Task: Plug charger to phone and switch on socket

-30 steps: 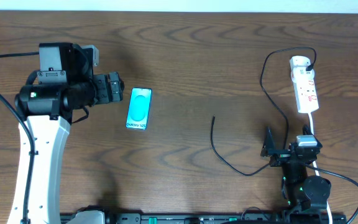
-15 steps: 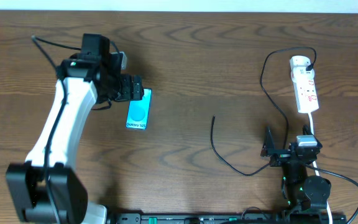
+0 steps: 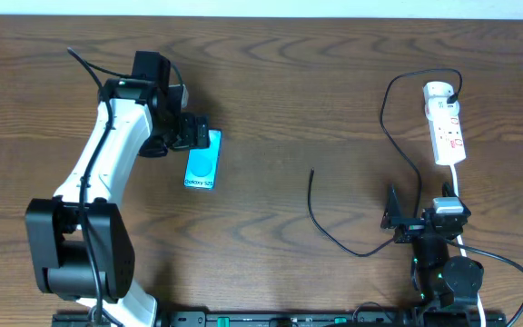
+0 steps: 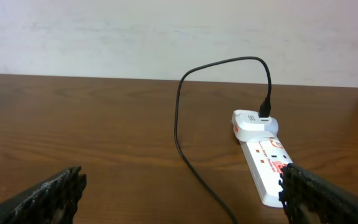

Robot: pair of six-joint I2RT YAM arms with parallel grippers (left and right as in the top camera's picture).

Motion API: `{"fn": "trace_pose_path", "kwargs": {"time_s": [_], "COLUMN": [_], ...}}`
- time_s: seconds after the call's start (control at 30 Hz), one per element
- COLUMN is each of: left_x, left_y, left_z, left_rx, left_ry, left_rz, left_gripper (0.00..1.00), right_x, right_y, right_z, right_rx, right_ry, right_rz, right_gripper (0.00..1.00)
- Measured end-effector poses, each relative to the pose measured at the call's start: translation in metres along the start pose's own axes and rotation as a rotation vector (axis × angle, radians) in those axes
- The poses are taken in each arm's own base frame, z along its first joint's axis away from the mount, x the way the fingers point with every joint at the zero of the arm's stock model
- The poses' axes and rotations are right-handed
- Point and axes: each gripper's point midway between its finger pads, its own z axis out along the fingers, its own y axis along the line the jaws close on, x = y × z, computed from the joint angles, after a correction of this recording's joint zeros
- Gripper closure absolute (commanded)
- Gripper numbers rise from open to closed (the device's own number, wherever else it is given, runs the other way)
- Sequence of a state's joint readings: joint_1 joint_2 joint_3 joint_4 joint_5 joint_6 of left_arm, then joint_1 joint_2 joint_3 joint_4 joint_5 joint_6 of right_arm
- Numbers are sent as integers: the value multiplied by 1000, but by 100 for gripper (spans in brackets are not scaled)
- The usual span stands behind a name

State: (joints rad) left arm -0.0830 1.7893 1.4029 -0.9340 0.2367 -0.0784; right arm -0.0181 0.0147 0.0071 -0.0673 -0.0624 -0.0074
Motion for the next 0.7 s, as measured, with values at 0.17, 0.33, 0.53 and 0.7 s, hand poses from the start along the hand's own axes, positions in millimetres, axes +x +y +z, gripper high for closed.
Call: {"fn": "trace_pose_path", "kwargs": {"time_s": [0.17,0.33,0.53,0.7], "left_x": [0,2,-2,-4], "left_y": [-1,-4,-11,-7], "left_z": [2,4,5,5], "left_rx": [-32,-94,-111,-131], "left_ry": [-2,-7,-27,-37], "left_rz": [17,46,67,63], "left_gripper": [2,2,2,2], "right_x": [0,0,0,0], "right_y": [0,0,0,0], "right_z": [0,0,0,0], "right_rx": [0,0,0,0], "right_ry": [0,0,0,0], "right_rz": [0,0,0,0], "right_gripper": [1,1,1,1]}}
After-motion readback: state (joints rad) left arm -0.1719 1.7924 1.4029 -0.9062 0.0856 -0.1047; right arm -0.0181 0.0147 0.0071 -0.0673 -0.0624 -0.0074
